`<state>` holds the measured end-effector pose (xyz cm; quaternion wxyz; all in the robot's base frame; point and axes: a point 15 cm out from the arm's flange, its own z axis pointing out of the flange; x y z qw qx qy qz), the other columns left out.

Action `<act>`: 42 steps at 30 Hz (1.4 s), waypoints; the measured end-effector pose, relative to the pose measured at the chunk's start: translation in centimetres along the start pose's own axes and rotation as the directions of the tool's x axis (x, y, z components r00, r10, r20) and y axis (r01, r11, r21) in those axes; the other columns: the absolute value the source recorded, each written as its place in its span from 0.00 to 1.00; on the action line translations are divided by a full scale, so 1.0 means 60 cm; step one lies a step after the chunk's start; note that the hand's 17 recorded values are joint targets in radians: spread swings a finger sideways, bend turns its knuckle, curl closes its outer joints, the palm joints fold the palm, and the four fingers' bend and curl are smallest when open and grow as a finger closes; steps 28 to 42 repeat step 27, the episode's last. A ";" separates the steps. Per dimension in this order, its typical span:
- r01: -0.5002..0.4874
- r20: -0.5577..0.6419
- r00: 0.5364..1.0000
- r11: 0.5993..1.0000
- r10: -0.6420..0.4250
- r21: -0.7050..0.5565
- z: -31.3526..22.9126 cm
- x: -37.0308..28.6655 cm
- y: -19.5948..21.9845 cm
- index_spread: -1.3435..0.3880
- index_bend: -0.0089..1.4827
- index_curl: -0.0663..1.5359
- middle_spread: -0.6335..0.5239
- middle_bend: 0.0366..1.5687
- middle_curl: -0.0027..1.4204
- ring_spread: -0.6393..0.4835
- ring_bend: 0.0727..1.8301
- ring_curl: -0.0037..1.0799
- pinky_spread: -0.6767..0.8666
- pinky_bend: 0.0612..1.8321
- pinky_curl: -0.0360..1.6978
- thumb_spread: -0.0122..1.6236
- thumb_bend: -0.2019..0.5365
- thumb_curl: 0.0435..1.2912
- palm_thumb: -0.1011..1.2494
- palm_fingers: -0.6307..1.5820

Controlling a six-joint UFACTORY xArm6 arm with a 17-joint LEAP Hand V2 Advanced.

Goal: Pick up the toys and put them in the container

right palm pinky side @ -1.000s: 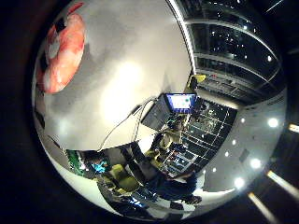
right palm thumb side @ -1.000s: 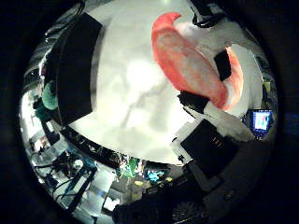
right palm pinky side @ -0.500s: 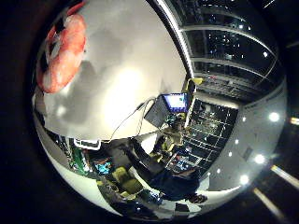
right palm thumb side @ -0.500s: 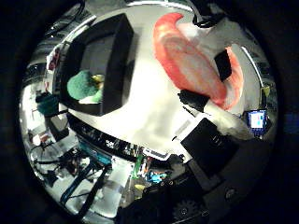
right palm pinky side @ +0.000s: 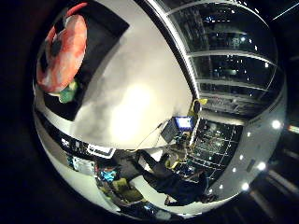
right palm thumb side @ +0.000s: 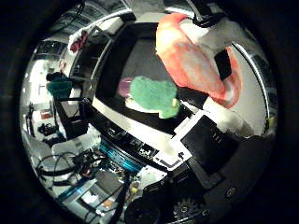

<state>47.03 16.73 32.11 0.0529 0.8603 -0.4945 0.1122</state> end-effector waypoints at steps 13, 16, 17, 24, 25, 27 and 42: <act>0.033 0.089 0.996 0.999 -0.032 -0.005 0.029 -0.077 -0.050 0.50 0.09 0.19 0.57 0.10 0.23 0.68 0.24 0.23 0.69 0.35 0.20 0.54 0.22 0.31 0.72 0.28; 0.017 0.085 0.996 1.000 -0.016 -0.010 0.030 -0.058 -0.045 0.50 0.10 0.18 0.58 0.10 0.23 0.71 0.24 0.23 0.69 0.36 0.20 0.53 0.23 0.30 0.71 0.28; 0.009 0.084 0.996 1.000 -0.009 -0.008 0.026 -0.050 -0.044 0.50 0.10 0.18 0.58 0.11 0.23 0.71 0.23 0.23 0.69 0.35 0.20 0.53 0.23 0.30 0.71 0.28; -0.034 0.091 0.995 0.992 0.045 -0.120 0.018 -0.016 0.027 0.50 0.12 0.19 0.58 0.13 0.24 0.72 0.18 0.21 0.69 0.31 0.18 0.57 0.24 0.29 0.72 0.28; -0.038 0.091 0.995 0.988 0.052 -0.148 0.014 -0.014 0.042 0.50 0.12 0.19 0.58 0.13 0.24 0.72 0.18 0.21 0.69 0.30 0.18 0.57 0.24 0.29 0.72 0.28; -0.040 0.092 0.994 0.977 0.061 -0.209 0.010 -0.013 0.074 0.51 0.11 0.19 0.58 0.13 0.24 0.72 0.17 0.21 0.69 0.29 0.18 0.57 0.24 0.28 0.72 0.28; -0.040 0.092 0.994 0.977 0.061 -0.209 0.010 -0.013 0.074 0.51 0.11 0.19 0.58 0.13 0.24 0.72 0.17 0.21 0.69 0.29 0.18 0.57 0.24 0.28 0.72 0.28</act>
